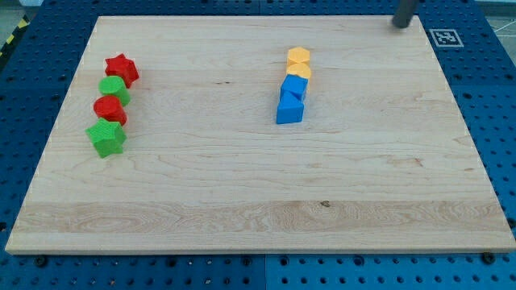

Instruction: Push the yellow heart towards the left side of the yellow hexagon

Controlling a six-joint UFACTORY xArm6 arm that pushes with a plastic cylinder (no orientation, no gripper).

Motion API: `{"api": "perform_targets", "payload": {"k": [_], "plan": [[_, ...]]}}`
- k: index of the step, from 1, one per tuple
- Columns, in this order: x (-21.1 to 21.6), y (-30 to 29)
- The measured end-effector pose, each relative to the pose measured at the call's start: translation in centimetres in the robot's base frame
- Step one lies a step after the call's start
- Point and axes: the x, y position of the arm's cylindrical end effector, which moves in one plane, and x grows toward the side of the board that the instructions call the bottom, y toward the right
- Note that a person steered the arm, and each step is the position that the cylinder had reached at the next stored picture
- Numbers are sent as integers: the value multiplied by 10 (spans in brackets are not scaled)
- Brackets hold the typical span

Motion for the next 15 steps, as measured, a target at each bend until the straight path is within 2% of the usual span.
{"api": "perform_targets", "payload": {"k": [2,3,4,5,8,14,15], "plan": [[7,-8],[57,-46],[57,-47],[103,-61],[145,-107],[128,-196],[157,-197]]}}
